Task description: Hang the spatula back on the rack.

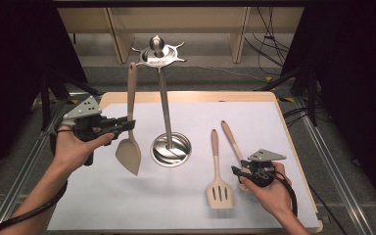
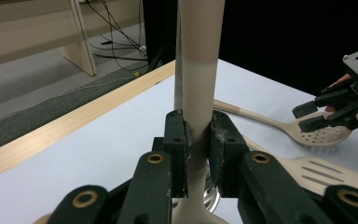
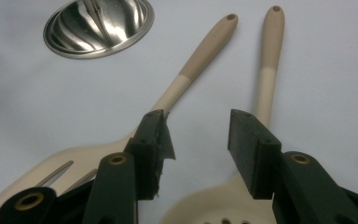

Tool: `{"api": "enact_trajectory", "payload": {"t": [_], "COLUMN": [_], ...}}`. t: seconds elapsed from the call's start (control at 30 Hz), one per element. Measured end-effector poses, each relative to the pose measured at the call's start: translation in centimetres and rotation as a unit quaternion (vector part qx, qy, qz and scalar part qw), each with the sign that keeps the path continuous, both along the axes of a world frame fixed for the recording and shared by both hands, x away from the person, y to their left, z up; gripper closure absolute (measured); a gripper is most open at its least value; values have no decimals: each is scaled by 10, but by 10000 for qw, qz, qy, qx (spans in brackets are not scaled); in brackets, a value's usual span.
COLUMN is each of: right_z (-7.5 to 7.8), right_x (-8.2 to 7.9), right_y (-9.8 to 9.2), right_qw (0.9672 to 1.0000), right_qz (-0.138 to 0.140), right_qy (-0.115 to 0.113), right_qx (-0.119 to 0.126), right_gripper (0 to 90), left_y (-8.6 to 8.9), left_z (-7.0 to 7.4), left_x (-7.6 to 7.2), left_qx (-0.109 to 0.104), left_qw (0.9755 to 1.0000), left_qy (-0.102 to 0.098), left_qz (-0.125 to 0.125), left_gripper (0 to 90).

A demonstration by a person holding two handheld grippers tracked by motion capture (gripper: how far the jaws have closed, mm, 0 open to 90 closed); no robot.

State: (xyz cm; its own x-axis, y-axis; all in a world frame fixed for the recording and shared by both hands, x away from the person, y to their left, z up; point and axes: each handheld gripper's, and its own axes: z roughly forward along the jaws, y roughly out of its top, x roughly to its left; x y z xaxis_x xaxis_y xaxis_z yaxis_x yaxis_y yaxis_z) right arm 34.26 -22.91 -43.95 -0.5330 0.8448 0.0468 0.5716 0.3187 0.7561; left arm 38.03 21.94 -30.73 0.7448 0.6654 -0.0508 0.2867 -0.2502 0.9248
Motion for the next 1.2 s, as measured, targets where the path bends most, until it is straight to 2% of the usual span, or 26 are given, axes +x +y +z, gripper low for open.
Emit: {"api": "enact_trajectory", "payload": {"t": [0.43,0.67,0.77,0.8,0.87,1.03,1.1,1.17,1.2], "right_z": [0,0,-1,0,0,1,2,1,1], "right_x": [0,0,0,0,0,1,1,4,4], "right_y": [-1,-1,0,0,-1,-1,-1,-3,-3], "right_qw": [10000,10000,10000,10000,10000,10000,10000,10000,10000], "right_qz": [3,3,-11,11,3,15,-33,98,98], "right_qy": [0,2,-57,58,6,29,73,7,7], "right_qx": [-24,-26,1,15,-12,-32,3,2,2], "right_gripper": [564,564,564,564,564,564,565,566,566], "left_y": [-1,10,19,21,25,32,34,36,36], "left_z": [-6,-9,-14,-17,-25,-55,-66,-85,-85], "left_x": [5,-3,-10,-13,-18,-35,-41,-49,-49], "left_qx": [-147,-271,-398,-448,-461,-705,-709,-622,-622], "left_qw": [9998,9992,9981,9976,9968,9929,9918,9908,9908], "left_qy": [-51,-83,-158,-179,-199,-299,-263,-180,-180], "left_qz": [90,272,438,502,623,913,1034,1187,1187], "left_gripper": [743,706,689,662,646,549,514,479,468]}}
